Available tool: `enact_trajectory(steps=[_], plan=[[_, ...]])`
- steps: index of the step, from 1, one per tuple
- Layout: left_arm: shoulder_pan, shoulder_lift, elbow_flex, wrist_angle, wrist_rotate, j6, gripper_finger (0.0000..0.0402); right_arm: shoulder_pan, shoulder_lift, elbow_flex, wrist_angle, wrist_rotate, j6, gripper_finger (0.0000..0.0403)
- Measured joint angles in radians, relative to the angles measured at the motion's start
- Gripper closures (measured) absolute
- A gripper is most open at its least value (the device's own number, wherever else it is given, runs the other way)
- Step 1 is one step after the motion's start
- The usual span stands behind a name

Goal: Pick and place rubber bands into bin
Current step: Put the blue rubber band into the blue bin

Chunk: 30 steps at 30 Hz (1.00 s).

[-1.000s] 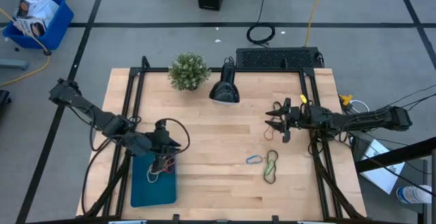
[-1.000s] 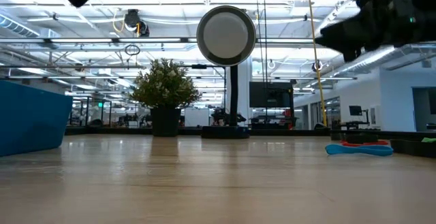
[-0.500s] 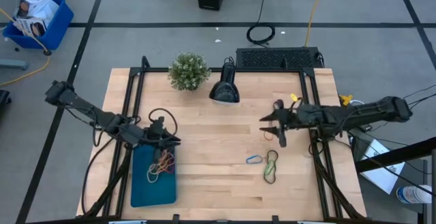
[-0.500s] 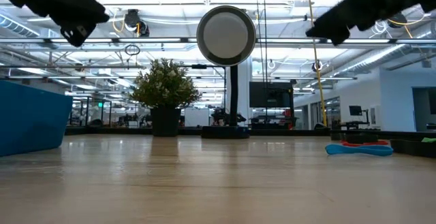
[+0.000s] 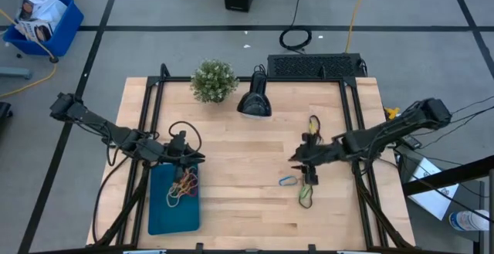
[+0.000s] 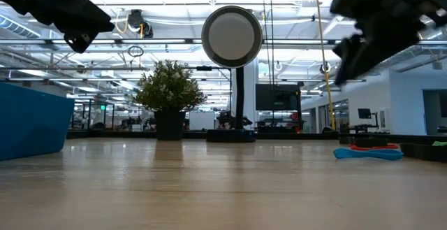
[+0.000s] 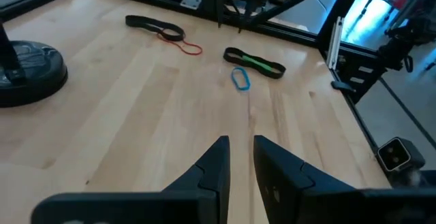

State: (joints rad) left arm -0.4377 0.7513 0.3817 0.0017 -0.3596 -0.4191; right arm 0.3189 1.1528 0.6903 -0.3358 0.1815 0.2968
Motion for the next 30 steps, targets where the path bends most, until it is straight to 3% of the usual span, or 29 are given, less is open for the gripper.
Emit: enact_trajectory(steps=[14,22,30], plan=[[0.000,0.000,0.000,0.000,-0.005,0.049,0.0330,0.056,0.234,0.001,0.024,-0.003,0.210,0.0239],[0.000,0.001,0.000,-0.006,-0.006,0.059,0.0330,0.056,0.316,0.001,0.042,-0.081,0.298,0.0239],[0.000,0.001,0.000,-0.017,-0.006,0.063,0.0330,0.057,0.367,0.004,0.074,-0.082,0.312,0.0246]])
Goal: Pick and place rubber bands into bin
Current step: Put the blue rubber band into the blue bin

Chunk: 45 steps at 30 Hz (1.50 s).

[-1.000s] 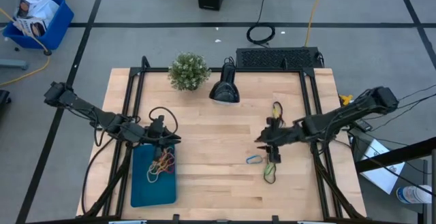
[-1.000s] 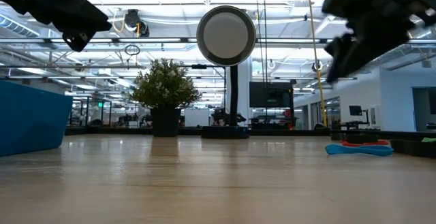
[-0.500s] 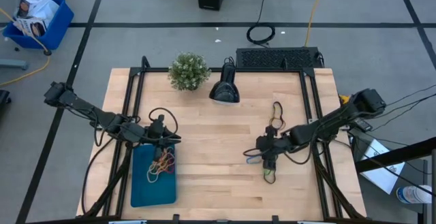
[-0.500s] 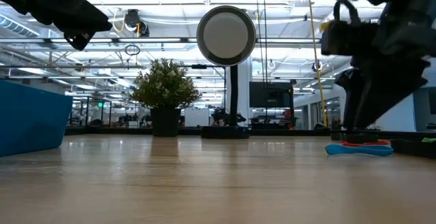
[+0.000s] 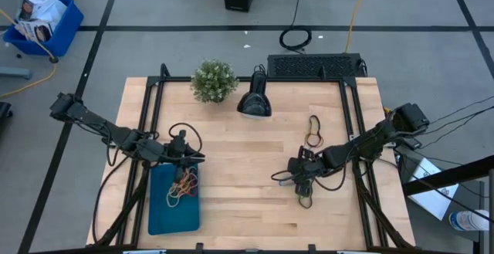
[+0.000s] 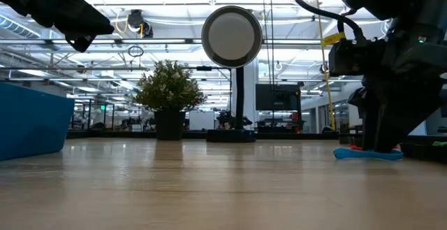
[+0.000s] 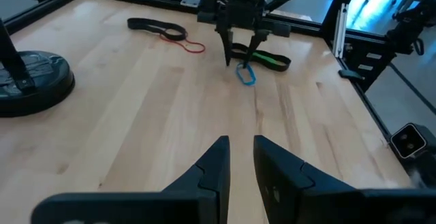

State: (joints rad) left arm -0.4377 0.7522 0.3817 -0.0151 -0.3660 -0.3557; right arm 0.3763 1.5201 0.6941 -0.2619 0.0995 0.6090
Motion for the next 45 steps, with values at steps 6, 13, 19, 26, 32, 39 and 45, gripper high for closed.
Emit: enact_trajectory(steps=[6,13,19,26,32,39,45], plan=[[0.000,0.000,0.000,-0.014,0.000,0.003,0.0330,0.002,0.011,-0.001,-0.001,-0.004,-0.006,0.0303],[0.000,0.000,0.000,-0.015,0.000,0.021,0.0330,0.008,0.011,0.000,0.013,-0.013,-0.054,0.0392],[0.000,0.000,0.000,-0.015,0.000,0.021,0.0330,0.009,0.012,-0.001,0.014,-0.018,-0.046,0.0396],[0.000,0.000,0.000,-0.012,0.000,0.017,0.0330,0.012,-0.033,-0.007,0.095,-0.053,-0.083,0.0401],[0.000,0.000,0.000,-0.011,0.000,-0.031,0.0330,0.003,-0.110,-0.007,0.247,-0.028,-0.185,0.0402],[0.000,0.000,0.001,0.064,0.001,-0.070,0.0330,-0.028,-0.139,-0.006,0.556,0.005,-0.424,0.0402],[0.000,0.035,0.001,0.167,0.056,-0.055,0.0329,-0.067,-0.098,-0.004,0.753,0.115,-0.607,0.0402]])
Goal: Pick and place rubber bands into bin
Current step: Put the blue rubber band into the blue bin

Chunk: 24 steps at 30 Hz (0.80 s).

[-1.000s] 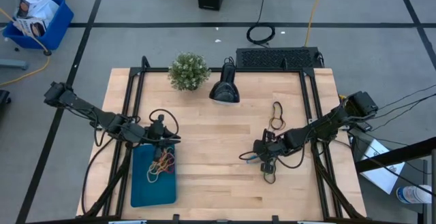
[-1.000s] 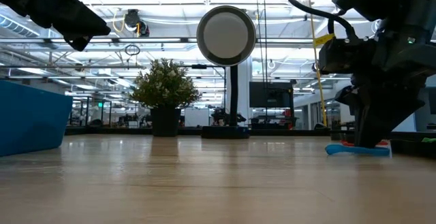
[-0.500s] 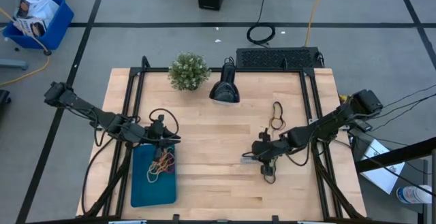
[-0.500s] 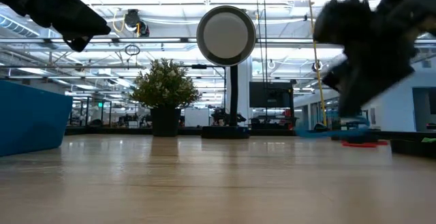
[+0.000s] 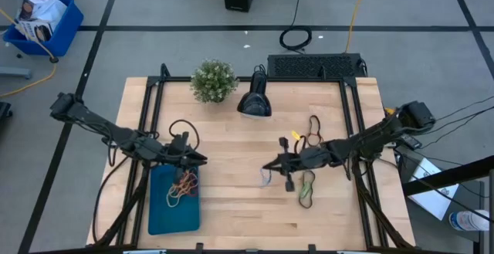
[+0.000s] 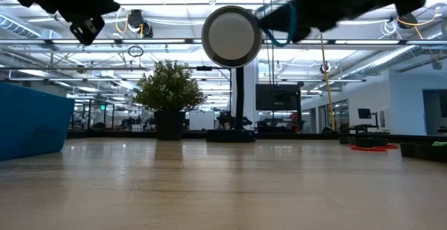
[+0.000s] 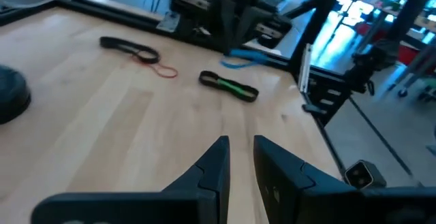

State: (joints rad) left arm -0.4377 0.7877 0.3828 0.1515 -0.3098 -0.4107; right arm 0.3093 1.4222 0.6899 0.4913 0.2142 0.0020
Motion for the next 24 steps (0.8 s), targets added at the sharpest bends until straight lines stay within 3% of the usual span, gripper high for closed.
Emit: enact_trajectory(steps=[8,17,24], plan=[[0.000,0.164,0.000,0.165,0.003,0.116,0.0323,-0.037,0.083,0.007,0.245,-0.032,-0.084,0.0403],[0.000,0.401,0.001,0.534,0.020,0.455,0.0241,-0.041,0.149,0.086,0.223,-0.085,-0.097,0.0403],[0.013,0.530,0.048,0.607,-0.006,0.485,0.0207,-0.057,0.197,0.098,0.261,-0.084,-0.098,0.0403]])
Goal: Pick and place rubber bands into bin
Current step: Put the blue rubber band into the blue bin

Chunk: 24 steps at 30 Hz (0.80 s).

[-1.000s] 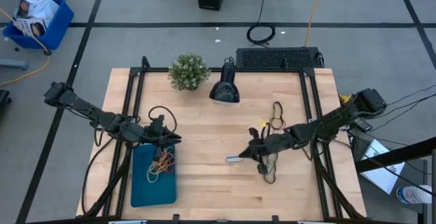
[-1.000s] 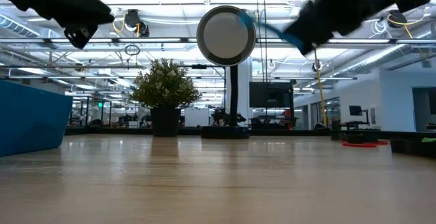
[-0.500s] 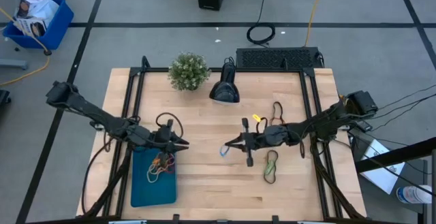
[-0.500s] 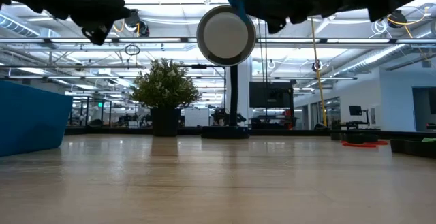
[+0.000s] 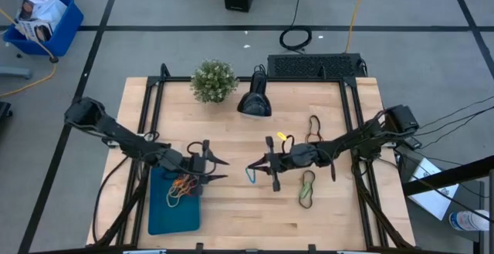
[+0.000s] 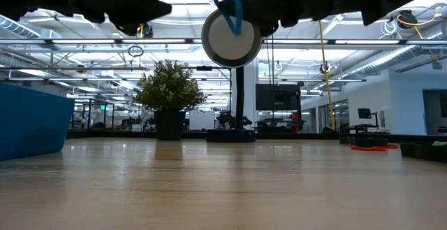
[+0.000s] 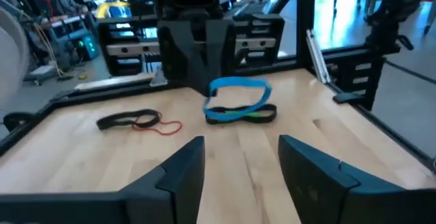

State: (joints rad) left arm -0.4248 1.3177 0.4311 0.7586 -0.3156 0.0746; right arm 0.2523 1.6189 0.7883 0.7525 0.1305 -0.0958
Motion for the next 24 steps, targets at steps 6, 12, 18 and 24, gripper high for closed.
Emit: enact_trajectory(steps=[6,12,18,24], plan=[[0.012,0.074,0.048,0.001,0.001,-0.015,0.0208,-0.012,0.051,0.000,0.068,-0.026,0.026,0.0403],[0.012,0.140,0.127,-0.003,-0.038,0.201,0.0226,-0.027,0.067,0.000,0.098,-0.030,0.143,0.0403],[0.017,0.210,0.254,-0.158,-0.108,0.350,0.0240,-0.030,0.067,-0.001,0.096,-0.027,0.193,0.0403],[0.021,0.233,0.315,-0.244,-0.167,0.351,0.0244,-0.029,0.066,0.000,0.068,-0.028,0.215,0.0403]])
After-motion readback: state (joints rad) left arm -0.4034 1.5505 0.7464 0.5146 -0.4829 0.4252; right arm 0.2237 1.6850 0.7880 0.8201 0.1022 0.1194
